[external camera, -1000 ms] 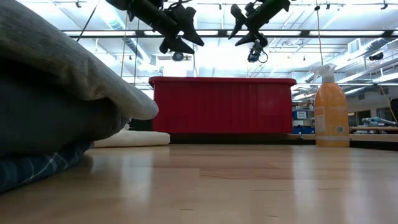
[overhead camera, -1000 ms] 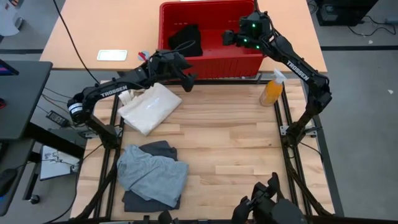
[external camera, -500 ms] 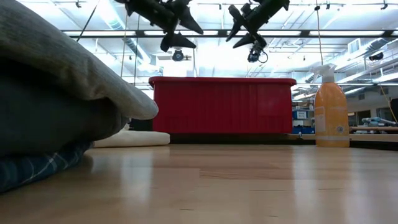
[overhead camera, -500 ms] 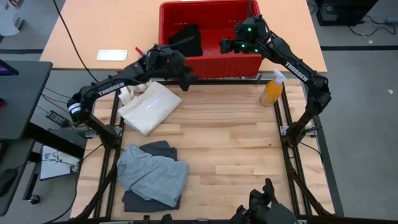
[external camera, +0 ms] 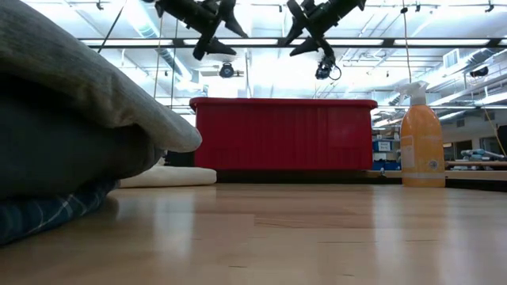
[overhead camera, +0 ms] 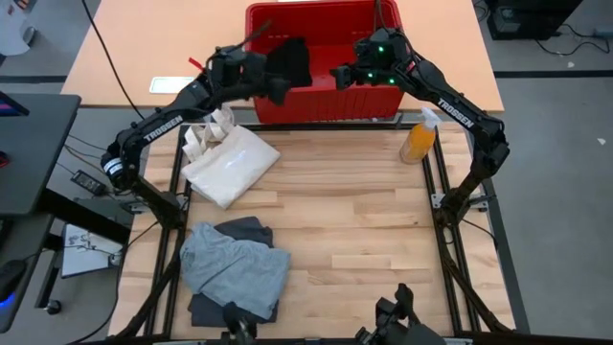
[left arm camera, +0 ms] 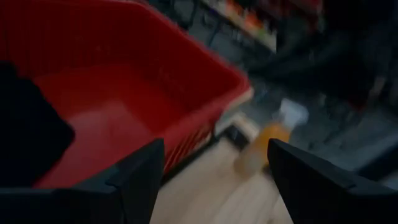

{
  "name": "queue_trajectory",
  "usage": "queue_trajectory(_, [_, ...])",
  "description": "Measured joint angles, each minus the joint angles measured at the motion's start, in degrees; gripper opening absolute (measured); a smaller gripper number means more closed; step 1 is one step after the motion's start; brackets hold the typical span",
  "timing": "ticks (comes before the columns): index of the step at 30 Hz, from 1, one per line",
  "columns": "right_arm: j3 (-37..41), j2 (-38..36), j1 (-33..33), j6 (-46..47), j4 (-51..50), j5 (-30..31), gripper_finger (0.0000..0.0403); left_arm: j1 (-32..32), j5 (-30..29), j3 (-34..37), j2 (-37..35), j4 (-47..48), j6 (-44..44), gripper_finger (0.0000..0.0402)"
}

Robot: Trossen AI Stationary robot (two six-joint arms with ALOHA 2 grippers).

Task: Fold Laundry from Bin
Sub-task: Remove the black t-shirt from the red organizer bin and put it on the pile of clothes on the table

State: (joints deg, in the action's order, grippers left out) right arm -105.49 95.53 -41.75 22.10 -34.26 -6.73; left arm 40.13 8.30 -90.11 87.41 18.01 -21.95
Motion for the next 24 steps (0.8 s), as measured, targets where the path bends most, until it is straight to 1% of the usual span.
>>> queue_trajectory(3, [0.0,0.0,0.2,-2.6,0.0,4.1,0.018,2.3,1.9,-0.1,1.6,-2.7,-5.5,0.0287])
queue_trajectory(6, [0.0,0.0,0.2,-4.5,0.8,5.2,0.018,3.2,2.3,0.1,3.2,-3.1,-6.0,0.0281])
queue_trajectory(10, [-0.2,-0.1,-0.5,-3.8,1.3,2.4,0.0183,3.1,2.4,-0.1,2.9,-4.6,-4.1,0.0267])
queue_trajectory(13, [-0.3,-0.2,-0.7,-3.1,1.4,0.7,0.0188,3.4,0.7,-3.4,3.8,-2.8,-4.1,0.0255])
queue_trajectory(15, [-0.3,-0.2,-0.6,-3.7,0.5,0.7,0.0191,3.6,0.3,-7.8,6.4,-1.2,-2.4,0.0245])
queue_trajectory(17, [-0.3,-0.2,-0.4,-4.1,-1.0,0.7,0.0192,3.6,0.1,-13.8,10.2,3.1,0.2,0.0235])
queue_trajectory(20, [-0.3,-0.2,-0.2,-4.1,-3.5,0.4,0.0192,2.9,-1.1,-25.6,17.7,9.2,4.6,0.0221])
queue_trajectory(22, [-0.3,-0.3,-0.2,-3.6,-5.6,-0.5,0.0192,2.7,-2.4,-33.3,22.8,11.7,5.6,0.0212])
queue_trajectory(24, [-0.3,-0.7,-0.1,-3.0,-8.4,-0.8,0.0192,3.1,-3.7,-39.6,27.6,13.4,6.3,0.0205])
